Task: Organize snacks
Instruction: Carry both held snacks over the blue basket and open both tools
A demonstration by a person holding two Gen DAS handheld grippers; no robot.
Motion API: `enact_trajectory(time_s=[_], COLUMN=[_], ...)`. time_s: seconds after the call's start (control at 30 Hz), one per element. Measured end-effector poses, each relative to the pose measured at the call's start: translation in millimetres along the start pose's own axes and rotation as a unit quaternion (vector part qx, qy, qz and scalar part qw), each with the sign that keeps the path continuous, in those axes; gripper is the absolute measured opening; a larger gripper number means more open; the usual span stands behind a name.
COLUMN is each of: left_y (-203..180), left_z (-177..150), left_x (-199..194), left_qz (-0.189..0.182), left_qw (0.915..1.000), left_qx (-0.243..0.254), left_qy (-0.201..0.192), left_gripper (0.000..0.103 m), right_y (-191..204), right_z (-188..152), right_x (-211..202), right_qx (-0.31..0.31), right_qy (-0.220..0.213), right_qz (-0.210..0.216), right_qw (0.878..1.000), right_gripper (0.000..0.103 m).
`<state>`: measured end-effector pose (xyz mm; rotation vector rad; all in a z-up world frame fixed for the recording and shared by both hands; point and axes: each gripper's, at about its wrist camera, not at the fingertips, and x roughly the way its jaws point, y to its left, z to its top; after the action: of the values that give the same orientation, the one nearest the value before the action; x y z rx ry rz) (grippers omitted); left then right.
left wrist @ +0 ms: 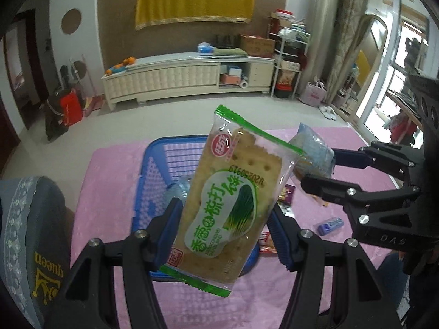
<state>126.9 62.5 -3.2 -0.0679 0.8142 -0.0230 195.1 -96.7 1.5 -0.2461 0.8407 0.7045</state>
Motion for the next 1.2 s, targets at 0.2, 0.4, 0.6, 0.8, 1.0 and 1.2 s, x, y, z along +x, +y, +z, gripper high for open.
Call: enact_trajectory(time_s=[0.2, 0.4, 0.6, 0.8, 1.0, 1.2], left_y=[33.6, 64.5, 74.3, 81.1, 77.9, 69.3], left_z=[-3.2, -9.1, -11.2, -14.7, -16.0, -11.3], left_x=[14.7, 36.9, 58.3, 67.6, 61.3, 58.0], left_qz=[0.008, 0.006, -0.003, -0.01, -0.01, -0.012], left_qw=[0.9995, 0.9982, 0.9972, 0.9958, 0.9959, 0.9963], left_qx=[-0.029, -0.054, -0.064, -0.077, -0.075, -0.068], left_qy=[0.009, 0.025, 0.039, 0.049, 0.05, 0.051], left_gripper=[0.059, 0.059, 0.059, 0.059, 0.059, 0.059], right_y=[22.9, 35.9, 39.2, 43.1, 40.9, 31.0], right_z=[15.9, 20.9, 20.3, 19.9, 20.8, 14.7], right_x=[39.4, 83.8, 118.2, 135.1, 123.6, 104.7], right_qx=[-0.015, -0.029, -0.026, -0.027, -0.01, 0.017], right_qy=[0.027, 0.066, 0.103, 0.125, 0.102, 0.095], right_qz=[0.02, 0.023, 0.03, 0.016, -0.022, -0.033], right_qw=[0.999, 0.997, 0.994, 0.992, 0.994, 0.995], right_gripper=[0.055, 0.055, 0.056, 0.063, 0.089, 0.095])
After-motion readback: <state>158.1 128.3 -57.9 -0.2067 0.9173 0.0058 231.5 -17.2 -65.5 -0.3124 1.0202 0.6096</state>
